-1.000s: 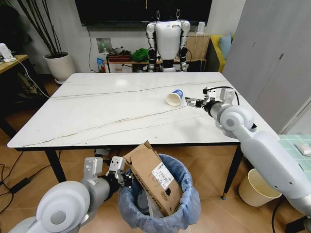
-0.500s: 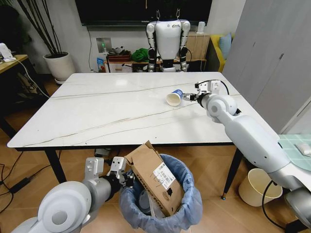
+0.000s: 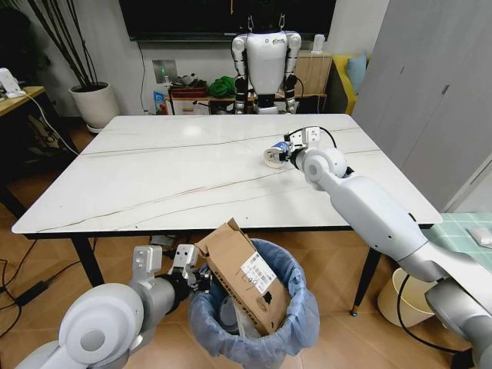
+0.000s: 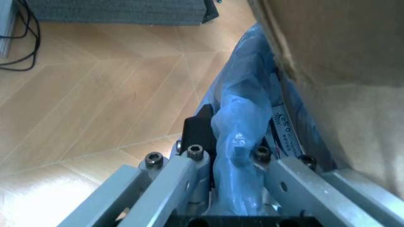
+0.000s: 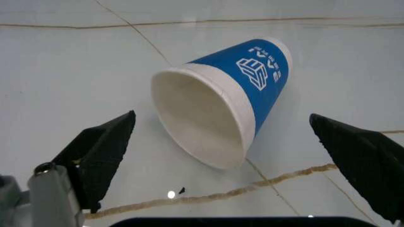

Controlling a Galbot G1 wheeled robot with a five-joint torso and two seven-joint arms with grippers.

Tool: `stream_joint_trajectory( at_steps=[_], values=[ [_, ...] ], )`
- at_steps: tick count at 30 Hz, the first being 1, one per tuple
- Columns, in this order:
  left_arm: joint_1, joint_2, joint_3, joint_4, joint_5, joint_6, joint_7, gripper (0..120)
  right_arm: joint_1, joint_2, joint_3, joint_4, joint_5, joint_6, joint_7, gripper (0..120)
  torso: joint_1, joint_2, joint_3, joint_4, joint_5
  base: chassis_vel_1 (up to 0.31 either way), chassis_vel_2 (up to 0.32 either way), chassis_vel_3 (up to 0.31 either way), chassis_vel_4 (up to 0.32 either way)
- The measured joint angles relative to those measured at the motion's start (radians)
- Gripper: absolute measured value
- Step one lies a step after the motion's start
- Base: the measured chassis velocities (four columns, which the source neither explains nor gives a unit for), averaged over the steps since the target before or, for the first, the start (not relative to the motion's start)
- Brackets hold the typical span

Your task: Pick up the trash bin and place the trash from the table into it.

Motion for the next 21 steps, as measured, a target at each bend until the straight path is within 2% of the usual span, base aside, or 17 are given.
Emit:
stream_joint_trajectory(
  at_steps=[4,5,6,7,8,11,12,15,16,20,21],
  values=[
    [0.003,-0.001,-0.007,-0.004,0.000,0.000,0.001,3,0.004,0.006,-0.006,-0.028,-0.010,0.000,-0.011,86,0.000,0.000,0.000,-0.0003,0.0000,0.000,0.000,0.000,0.000],
    [0.003,-0.003,-0.010,-0.005,-0.001,0.000,0.003,3,0.008,0.018,-0.008,-0.046,-0.013,0.001,-0.011,79,0.000,0.000,0.000,-0.0004,0.0000,0.000,0.000,0.000,0.000],
    [0.003,-0.003,-0.010,-0.005,-0.001,0.000,0.004,3,0.009,0.022,-0.009,-0.051,-0.013,0.001,-0.011,79,0.000,0.000,0.000,-0.0004,0.0000,0.000,0.000,0.000,0.000],
    [0.003,-0.003,-0.013,-0.007,-0.001,0.000,0.009,3,0.013,0.034,-0.009,-0.071,-0.018,0.003,-0.010,70,0.000,0.000,0.000,-0.0002,-0.0001,0.000,0.000,0.000,0.000],
    [0.003,-0.003,-0.013,-0.007,-0.001,0.000,0.009,3,0.013,0.034,-0.009,-0.071,-0.018,0.003,-0.010,70,0.000,0.000,0.000,-0.0002,-0.0001,0.000,0.000,0.000,0.000],
    [0.004,-0.002,-0.021,-0.012,-0.001,0.000,0.012,3,0.013,0.034,-0.010,-0.086,-0.025,0.011,-0.015,57,0.000,0.000,0.000,0.0001,-0.0001,0.000,0.000,0.000,0.000],
    [0.004,-0.002,-0.021,-0.012,-0.001,0.000,0.012,3,0.013,0.034,-0.010,-0.086,-0.025,0.011,-0.015,57,0.000,0.000,0.000,0.0001,-0.0001,0.000,0.000,0.000,0.000],
    [0.005,-0.002,-0.024,-0.014,-0.001,0.000,0.014,3,0.013,0.034,-0.010,-0.103,-0.032,0.024,-0.020,41,0.000,0.000,0.000,-0.0003,0.0002,0.000,0.000,0.000,0.000],
    [0.005,-0.002,-0.024,-0.014,-0.001,0.000,0.014,3,0.013,0.034,-0.010,-0.103,-0.032,0.024,-0.020,41,0.000,0.000,0.000,-0.0003,0.0002,0.000,0.000,0.000,0.000],
    [0.005,-0.003,-0.024,-0.014,-0.001,0.000,0.016,3,0.013,0.026,-0.008,-0.102,-0.032,0.031,-0.018,24,0.000,0.000,0.000,-0.0001,0.0001,0.000,0.000,0.000,0.000],
    [0.005,-0.003,-0.024,-0.014,-0.001,0.000,0.016,3,0.013,0.026,-0.008,-0.102,-0.032,0.031,-0.018,24,0.000,0.000,0.000,-0.0001,0.0001,0.000,0.000,0.000,0.000]
  ],
)
